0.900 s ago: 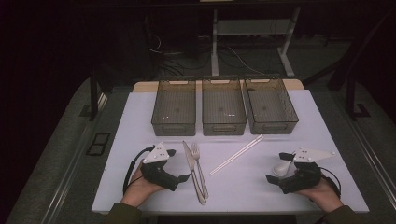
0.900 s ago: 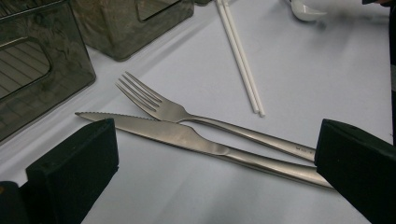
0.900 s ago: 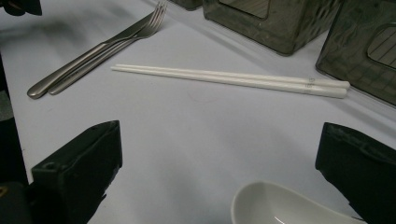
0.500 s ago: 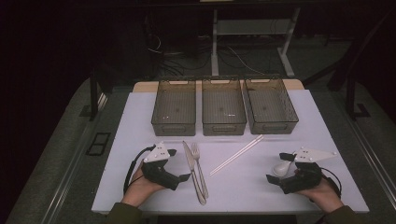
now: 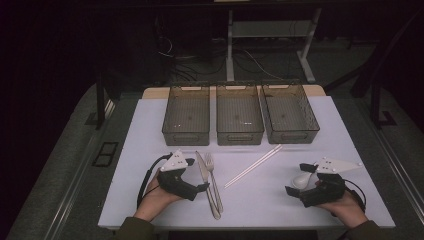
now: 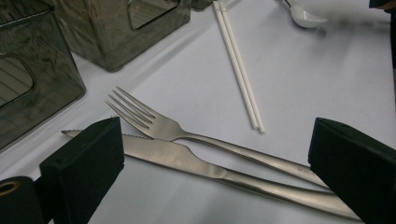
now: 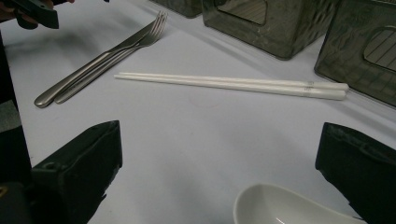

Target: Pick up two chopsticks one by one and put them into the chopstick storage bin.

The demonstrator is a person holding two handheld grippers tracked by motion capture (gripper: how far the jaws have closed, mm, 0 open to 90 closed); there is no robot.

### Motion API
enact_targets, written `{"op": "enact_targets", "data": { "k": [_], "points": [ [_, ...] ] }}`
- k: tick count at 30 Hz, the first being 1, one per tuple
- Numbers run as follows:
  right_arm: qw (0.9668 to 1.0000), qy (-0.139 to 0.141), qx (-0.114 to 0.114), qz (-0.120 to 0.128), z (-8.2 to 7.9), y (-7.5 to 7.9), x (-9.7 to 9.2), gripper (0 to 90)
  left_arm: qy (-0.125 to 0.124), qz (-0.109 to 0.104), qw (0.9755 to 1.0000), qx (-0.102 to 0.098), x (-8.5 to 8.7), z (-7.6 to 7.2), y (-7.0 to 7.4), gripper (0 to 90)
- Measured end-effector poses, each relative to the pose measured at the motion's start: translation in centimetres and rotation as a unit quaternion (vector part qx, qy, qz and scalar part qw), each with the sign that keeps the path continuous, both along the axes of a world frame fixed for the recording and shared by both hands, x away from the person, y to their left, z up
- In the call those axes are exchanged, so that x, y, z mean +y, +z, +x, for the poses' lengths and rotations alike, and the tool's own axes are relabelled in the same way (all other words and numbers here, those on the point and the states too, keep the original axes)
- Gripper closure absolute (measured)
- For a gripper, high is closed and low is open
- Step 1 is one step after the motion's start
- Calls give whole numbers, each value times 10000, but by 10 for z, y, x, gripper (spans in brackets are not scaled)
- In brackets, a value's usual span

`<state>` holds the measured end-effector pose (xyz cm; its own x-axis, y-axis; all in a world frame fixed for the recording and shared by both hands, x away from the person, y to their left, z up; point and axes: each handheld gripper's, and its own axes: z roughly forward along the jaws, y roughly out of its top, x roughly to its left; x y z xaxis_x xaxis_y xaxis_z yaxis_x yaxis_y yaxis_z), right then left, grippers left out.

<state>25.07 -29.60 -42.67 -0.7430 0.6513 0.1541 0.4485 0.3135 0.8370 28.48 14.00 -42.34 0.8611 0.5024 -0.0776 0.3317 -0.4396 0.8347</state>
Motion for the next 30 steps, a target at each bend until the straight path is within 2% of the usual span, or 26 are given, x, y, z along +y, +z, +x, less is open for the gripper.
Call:
{"op": "enact_targets", "data": {
  "k": [6, 14, 20, 30],
  "points": [
    [10000, -10, -36, 3, 1, 0, 0, 7, -3, 12, 10000, -7, -4, 3, 1, 68],
    [10000, -35, -20, 39, 0, 0, 0, 7, 43, -52, 9999, -77, -8, 7, 3, 164],
    [10000, -32, -19, 30, 0, -1, 1, 7, 17, -146, 9999, -84, -15, 13, 3, 223],
    [10000, -29, -8, 64, 0, -1, 1, 7, 22, -155, 9998, -100, -27, 21, 3, 292]
  ]
}}
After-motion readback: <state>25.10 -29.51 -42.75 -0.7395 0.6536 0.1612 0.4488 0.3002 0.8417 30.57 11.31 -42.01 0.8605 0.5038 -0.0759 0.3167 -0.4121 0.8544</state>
